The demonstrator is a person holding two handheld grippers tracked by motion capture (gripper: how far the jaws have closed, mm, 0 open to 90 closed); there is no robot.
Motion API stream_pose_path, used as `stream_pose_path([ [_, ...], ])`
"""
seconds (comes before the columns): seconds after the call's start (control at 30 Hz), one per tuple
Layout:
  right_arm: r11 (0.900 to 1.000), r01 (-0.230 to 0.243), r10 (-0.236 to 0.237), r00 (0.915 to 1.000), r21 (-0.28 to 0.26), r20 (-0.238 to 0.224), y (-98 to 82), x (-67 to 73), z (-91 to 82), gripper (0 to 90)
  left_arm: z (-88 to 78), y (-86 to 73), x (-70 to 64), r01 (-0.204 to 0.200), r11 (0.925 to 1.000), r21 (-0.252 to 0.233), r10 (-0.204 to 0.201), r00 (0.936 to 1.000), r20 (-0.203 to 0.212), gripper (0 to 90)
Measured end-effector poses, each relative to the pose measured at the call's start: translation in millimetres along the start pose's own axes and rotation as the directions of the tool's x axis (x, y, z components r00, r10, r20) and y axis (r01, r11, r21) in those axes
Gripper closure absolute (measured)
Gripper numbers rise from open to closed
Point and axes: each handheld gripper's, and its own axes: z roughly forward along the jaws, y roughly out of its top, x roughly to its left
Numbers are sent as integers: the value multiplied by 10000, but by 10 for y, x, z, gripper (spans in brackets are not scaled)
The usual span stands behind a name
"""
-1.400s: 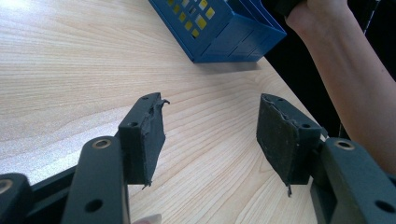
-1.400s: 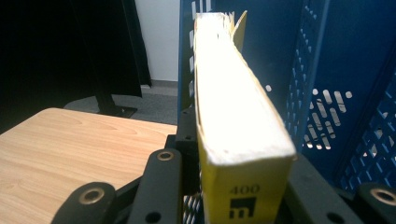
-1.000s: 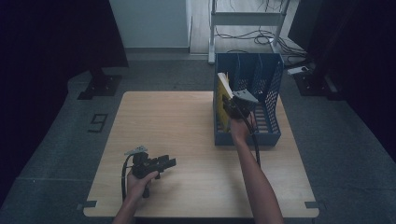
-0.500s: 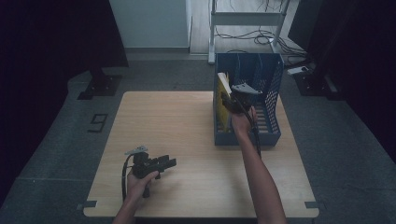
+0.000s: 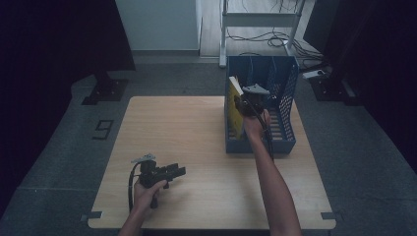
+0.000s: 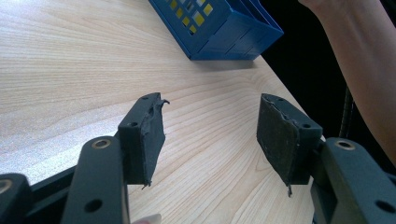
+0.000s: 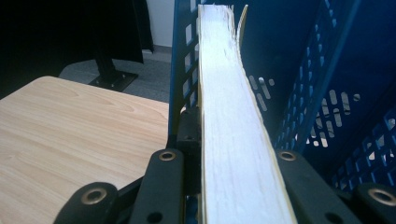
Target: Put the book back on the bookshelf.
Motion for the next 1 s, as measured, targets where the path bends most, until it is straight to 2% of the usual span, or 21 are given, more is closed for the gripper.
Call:
stream_pose_path([
  [0.27, 10000, 26, -25, 9999, -59, 146, -6, 18, -2, 745, -8, 1, 18, 71, 10000, -15, -71, 10000, 57, 411],
  [0.8, 9981, -216, 241, 9987, -569, 439, 11, 6, -33, 747, -12, 2, 26, 105, 9999, -30, -105, 9999, 36, 411],
  [1.0, 9979, -297, 330, 9979, -584, 560, 20, 4, -16, 747, -17, 3, 25, 139, 9999, -80, -138, 9999, 44, 411],
])
